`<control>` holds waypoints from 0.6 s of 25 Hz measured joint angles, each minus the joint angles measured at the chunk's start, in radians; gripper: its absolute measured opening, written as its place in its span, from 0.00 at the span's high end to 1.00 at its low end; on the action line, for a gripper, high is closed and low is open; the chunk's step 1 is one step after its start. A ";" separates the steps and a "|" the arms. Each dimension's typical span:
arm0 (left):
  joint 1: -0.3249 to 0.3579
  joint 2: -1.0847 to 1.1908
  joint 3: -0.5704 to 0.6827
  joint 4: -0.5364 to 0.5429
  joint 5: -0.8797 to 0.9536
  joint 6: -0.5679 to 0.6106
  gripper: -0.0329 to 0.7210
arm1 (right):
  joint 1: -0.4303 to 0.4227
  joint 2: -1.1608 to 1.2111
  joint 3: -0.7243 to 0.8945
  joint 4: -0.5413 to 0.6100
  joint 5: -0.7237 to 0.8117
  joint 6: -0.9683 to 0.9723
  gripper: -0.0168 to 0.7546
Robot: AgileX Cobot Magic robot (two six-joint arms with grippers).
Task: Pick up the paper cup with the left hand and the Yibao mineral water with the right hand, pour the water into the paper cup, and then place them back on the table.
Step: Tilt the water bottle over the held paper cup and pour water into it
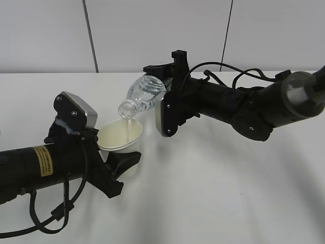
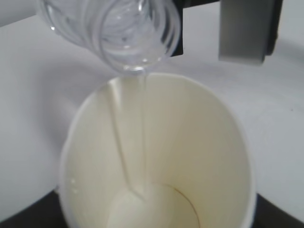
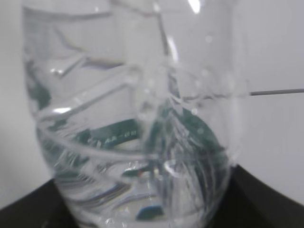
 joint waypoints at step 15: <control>0.000 0.000 0.000 0.009 0.009 0.000 0.41 | 0.000 0.000 0.000 0.008 0.000 -0.063 0.39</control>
